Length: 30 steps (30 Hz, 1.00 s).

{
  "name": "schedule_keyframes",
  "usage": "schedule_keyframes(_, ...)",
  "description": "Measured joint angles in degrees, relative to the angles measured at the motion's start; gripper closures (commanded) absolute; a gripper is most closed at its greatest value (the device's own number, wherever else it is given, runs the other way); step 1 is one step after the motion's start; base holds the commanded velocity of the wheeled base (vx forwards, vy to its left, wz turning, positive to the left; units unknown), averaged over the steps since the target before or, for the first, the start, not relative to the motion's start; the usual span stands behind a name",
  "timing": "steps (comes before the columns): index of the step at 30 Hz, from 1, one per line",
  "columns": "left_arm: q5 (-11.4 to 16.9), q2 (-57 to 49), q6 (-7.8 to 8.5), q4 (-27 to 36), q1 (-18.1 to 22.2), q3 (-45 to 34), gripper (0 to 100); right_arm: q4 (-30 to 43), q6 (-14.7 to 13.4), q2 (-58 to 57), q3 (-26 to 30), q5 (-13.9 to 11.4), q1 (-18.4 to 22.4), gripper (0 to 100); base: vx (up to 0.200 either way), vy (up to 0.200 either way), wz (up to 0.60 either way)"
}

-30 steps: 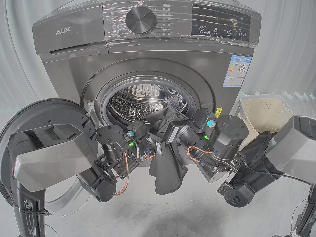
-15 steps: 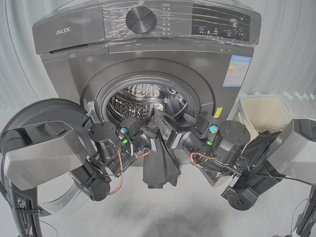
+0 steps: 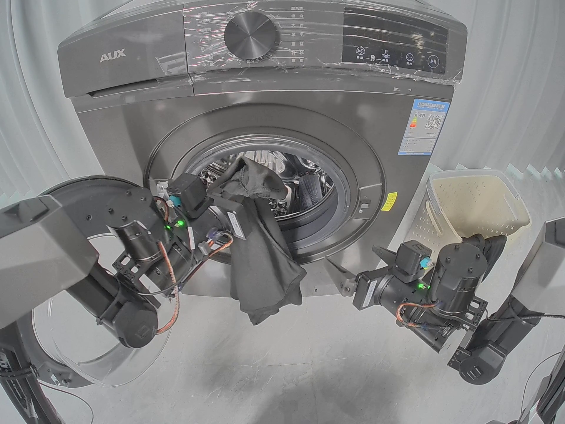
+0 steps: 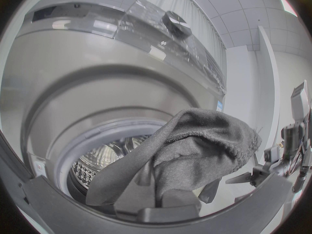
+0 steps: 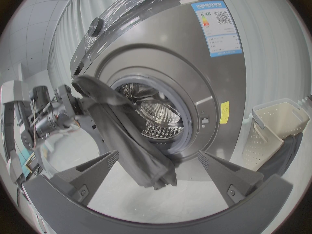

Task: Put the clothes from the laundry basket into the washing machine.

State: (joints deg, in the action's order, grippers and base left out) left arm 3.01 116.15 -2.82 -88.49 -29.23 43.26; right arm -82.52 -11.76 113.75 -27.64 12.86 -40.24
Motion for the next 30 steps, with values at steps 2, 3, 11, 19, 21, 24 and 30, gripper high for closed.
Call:
schedule_keyframes(2, 0.0, -1.8, -0.02, -0.1, 0.2, -1.5, 100, -0.8, 0.3, 0.8, 1.2, -1.2, 0.3, 0, 0.000, 0.000, 0.00)
schedule_keyframes(3, 0.1, -2.7, -0.05, -0.1, 0.2, -2.2, 100, -1.2, 0.6, 1.4, 1.6, -1.8, 0.3, 0, 0.000, 0.000, 0.00)
schedule_keyframes(11, 0.3, -7.3, -1.23, -0.2, 0.4, -6.0, 100, -3.9, 3.2, 9.2, 0.7, -6.1, 0.4, 0, 0.000, 0.000, 0.00)
schedule_keyframes(19, 0.7, -8.8, -1.76, -0.2, 0.4, -7.3, 100, -4.6, 3.3, 17.2, -4.7, -11.8, 0.5, 0, 0.000, 0.000, 0.00)
schedule_keyframes(21, 0.7, -9.1, -1.80, -0.2, 0.4, -7.4, 100, -4.7, 3.3, 19.0, -6.1, -12.4, 0.5, 0, 0.000, 0.000, 0.00)
schedule_keyframes(24, 0.6, -9.7, -1.83, -0.2, 0.4, -7.5, 100, -5.2, 3.3, 21.6, -8.5, -13.5, 0.4, 0, 0.000, 0.000, 0.00)
schedule_keyframes(30, 0.6, -10.6, -1.83, -0.2, 0.1, -7.6, 100, -5.6, 3.1, 25.7, -13.6, -15.8, 0.9, 0, 0.000, 0.000, 0.00)
